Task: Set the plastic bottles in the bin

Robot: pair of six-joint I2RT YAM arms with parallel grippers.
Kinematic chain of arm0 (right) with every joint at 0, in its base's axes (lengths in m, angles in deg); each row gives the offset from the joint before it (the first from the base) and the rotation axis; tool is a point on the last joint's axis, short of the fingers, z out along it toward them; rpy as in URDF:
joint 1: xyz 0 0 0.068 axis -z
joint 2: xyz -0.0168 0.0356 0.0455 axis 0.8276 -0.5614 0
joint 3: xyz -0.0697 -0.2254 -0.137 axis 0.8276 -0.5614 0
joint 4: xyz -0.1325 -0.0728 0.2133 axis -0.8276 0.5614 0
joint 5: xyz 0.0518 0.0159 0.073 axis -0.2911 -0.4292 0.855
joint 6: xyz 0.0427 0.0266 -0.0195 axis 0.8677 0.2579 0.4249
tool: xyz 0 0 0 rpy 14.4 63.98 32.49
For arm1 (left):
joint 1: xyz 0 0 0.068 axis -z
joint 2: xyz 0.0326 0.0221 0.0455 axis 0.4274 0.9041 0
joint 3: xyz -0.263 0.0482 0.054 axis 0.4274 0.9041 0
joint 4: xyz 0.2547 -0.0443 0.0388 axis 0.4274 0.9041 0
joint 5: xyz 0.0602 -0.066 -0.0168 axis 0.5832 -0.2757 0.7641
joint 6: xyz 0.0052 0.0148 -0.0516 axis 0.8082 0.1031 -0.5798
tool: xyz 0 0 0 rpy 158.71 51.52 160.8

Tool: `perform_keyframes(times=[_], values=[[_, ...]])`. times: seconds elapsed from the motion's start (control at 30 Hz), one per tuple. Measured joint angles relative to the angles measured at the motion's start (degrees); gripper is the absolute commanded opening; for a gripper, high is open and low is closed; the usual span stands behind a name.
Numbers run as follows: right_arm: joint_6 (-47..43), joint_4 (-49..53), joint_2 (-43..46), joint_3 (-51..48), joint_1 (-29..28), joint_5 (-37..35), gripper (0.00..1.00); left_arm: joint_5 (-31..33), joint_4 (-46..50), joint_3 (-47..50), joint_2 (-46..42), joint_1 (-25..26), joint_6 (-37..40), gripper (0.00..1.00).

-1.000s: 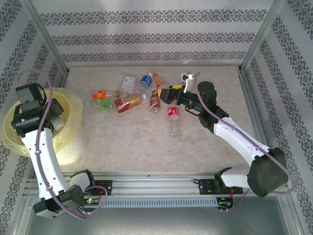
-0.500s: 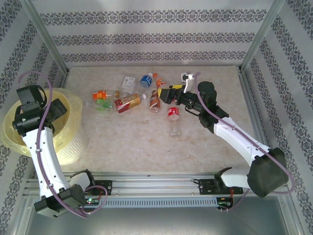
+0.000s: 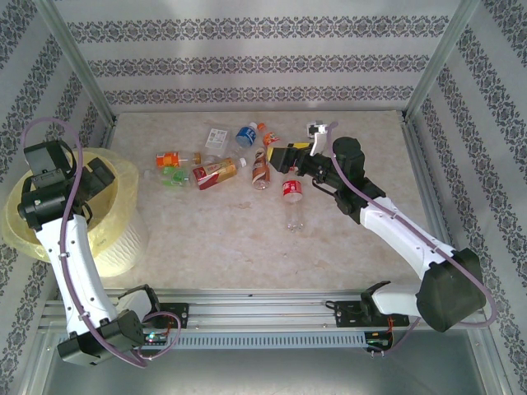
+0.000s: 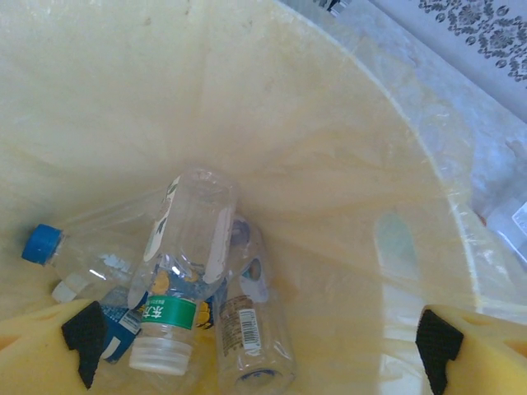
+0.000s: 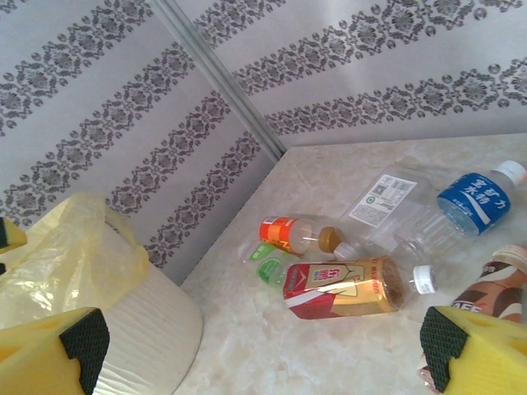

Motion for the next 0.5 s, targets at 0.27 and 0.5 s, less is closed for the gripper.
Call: perform_keyframes(times=[0.27, 0.5], values=[[0.6, 1.7, 1.5, -1.4, 0.9, -4.9, 0.98, 3.4, 0.0, -4.6, 0.0, 10.1, -3.3, 1.0], [2.2, 4.1, 1.8, -3.3, 2.9, -8.3, 0.98, 9.9, -0.3, -7.6, 2.1, 23.8, -6.1, 1.0]])
